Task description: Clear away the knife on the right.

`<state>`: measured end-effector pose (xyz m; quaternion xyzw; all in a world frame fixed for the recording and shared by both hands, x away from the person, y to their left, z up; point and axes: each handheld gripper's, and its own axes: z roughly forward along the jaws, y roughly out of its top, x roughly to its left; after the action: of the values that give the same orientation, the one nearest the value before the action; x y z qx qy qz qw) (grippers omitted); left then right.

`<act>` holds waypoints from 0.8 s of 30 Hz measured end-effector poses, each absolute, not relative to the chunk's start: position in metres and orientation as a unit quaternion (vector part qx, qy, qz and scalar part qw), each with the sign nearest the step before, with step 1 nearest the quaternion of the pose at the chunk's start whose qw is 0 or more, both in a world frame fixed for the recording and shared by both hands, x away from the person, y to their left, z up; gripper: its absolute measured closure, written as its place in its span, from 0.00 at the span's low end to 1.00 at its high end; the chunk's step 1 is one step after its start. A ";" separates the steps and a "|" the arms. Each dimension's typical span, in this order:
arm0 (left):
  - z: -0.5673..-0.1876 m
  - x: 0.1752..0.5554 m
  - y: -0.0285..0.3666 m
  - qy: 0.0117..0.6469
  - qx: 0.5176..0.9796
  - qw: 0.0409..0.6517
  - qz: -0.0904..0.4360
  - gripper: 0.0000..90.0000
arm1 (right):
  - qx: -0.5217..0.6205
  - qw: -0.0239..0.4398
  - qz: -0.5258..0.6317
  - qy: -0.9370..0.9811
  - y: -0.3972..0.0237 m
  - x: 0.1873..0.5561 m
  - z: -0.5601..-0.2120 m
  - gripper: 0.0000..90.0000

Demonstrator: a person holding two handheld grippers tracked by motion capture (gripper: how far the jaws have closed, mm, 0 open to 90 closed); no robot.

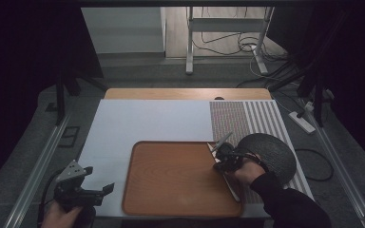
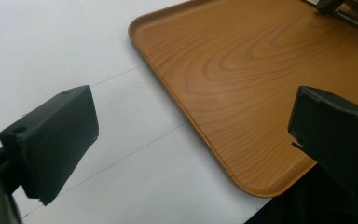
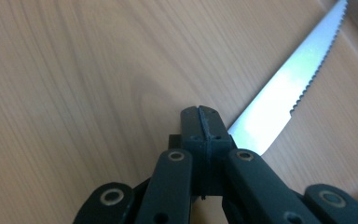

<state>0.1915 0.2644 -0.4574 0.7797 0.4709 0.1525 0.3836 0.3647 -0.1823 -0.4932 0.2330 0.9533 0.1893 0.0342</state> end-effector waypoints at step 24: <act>-0.457 0.192 0.264 0.469 0.782 0.382 0.152 0.02 | 0.287 0.012 0.192 0.938 -0.216 0.359 -0.491 0.94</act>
<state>0.1918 0.2640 -0.4574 0.7815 0.4693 0.1520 0.3819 0.3589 -0.2162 -0.4911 0.2868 0.9384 0.1923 0.0122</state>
